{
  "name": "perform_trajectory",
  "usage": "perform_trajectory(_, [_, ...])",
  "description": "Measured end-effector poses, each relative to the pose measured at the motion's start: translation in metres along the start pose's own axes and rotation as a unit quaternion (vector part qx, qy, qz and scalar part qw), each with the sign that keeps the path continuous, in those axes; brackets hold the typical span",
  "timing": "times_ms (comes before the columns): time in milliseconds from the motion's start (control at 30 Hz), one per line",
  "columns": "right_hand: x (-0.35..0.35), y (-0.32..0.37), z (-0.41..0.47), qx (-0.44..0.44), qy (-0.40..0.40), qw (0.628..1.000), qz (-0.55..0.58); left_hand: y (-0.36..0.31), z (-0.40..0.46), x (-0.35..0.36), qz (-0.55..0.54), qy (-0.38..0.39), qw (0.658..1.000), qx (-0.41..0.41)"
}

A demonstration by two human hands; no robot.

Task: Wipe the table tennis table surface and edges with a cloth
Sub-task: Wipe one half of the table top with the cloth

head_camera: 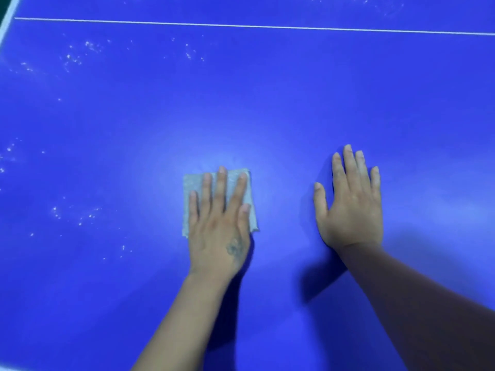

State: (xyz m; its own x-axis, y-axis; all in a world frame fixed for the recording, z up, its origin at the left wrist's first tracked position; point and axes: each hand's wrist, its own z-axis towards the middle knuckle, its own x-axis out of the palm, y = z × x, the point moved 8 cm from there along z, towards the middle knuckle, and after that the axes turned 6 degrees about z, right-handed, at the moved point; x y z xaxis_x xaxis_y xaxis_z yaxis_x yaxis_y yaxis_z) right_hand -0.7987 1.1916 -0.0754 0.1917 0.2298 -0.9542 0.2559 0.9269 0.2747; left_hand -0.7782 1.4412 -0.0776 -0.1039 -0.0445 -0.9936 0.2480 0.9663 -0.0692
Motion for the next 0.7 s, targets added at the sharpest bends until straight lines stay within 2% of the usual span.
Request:
perform_trajectory(100, [0.000,0.002,0.000,0.001,0.000,1.000,-0.015,0.020,0.039,-0.002,-0.015,0.000,0.998,-0.054])
perform_trajectory(200, [0.000,0.002,0.000,0.004,0.004,1.000,-0.022,0.009,0.083,-0.005,-0.033,-0.017,0.996,-0.081])
perform_trajectory(267, [-0.001,0.001,0.000,0.005,0.006,1.000,-0.024,-0.013,0.102,-0.006,-0.040,-0.026,0.996,-0.074])
perform_trajectory(333, [0.000,0.002,0.001,0.003,0.005,1.000,-0.021,-0.045,0.106,-0.004,-0.034,-0.039,0.998,-0.027])
perform_trajectory(433, [0.001,0.001,0.001,0.008,0.008,1.000,-0.015,-0.086,0.073,-0.004,-0.051,-0.042,0.996,0.052])
perform_trajectory(533, [0.001,0.001,0.002,0.006,0.012,1.000,-0.016,-0.094,0.015,-0.001,-0.044,-0.016,0.995,0.084])
perform_trajectory(600, [0.000,0.000,0.002,0.008,0.012,1.000,-0.016,-0.080,-0.021,0.002,-0.033,0.003,0.996,0.082])
perform_trajectory(700, [0.000,0.000,0.001,0.011,0.013,1.000,-0.015,-0.032,-0.046,0.002,-0.029,0.011,0.999,0.037])
